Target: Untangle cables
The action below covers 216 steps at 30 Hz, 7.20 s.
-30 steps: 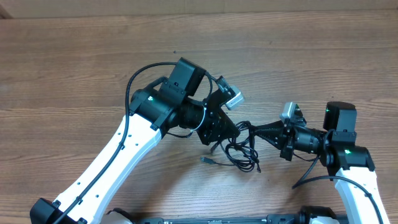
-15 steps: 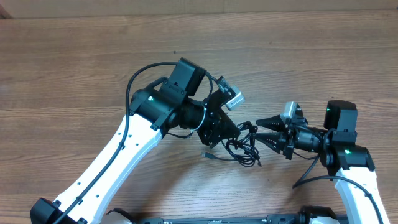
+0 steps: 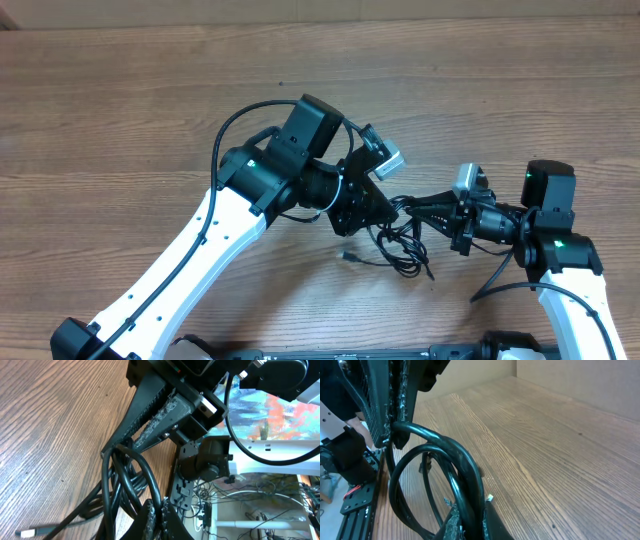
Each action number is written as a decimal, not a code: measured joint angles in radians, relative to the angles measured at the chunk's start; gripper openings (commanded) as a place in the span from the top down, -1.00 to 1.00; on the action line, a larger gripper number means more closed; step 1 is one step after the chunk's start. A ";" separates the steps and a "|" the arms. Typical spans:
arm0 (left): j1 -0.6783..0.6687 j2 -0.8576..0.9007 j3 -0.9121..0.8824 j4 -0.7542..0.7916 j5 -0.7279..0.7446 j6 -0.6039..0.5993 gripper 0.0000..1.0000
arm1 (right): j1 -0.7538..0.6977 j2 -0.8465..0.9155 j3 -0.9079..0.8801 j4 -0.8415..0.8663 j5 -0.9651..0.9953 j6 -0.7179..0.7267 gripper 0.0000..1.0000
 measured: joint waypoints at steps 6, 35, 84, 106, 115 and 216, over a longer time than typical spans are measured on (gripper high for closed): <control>-0.002 0.000 0.001 0.000 -0.045 -0.030 0.91 | 0.000 0.000 0.000 -0.014 0.003 -0.001 0.92; -0.002 0.000 0.004 -0.003 -0.291 -0.160 -0.61 | 0.000 0.000 0.000 0.206 0.020 0.544 0.93; -0.004 -0.104 0.016 0.089 -0.493 -0.407 -1.00 | 0.000 0.002 0.000 0.506 0.116 1.271 0.93; -0.069 -0.021 0.016 0.200 -0.474 -0.451 0.19 | 0.000 0.002 0.000 0.564 0.089 1.357 0.92; -0.068 -0.021 0.016 0.218 -0.488 -0.450 0.81 | -0.001 0.002 0.000 0.565 0.087 1.358 0.93; 0.005 -0.020 0.016 0.090 -0.394 -0.420 0.92 | 0.005 0.002 0.002 0.301 0.198 0.688 -0.47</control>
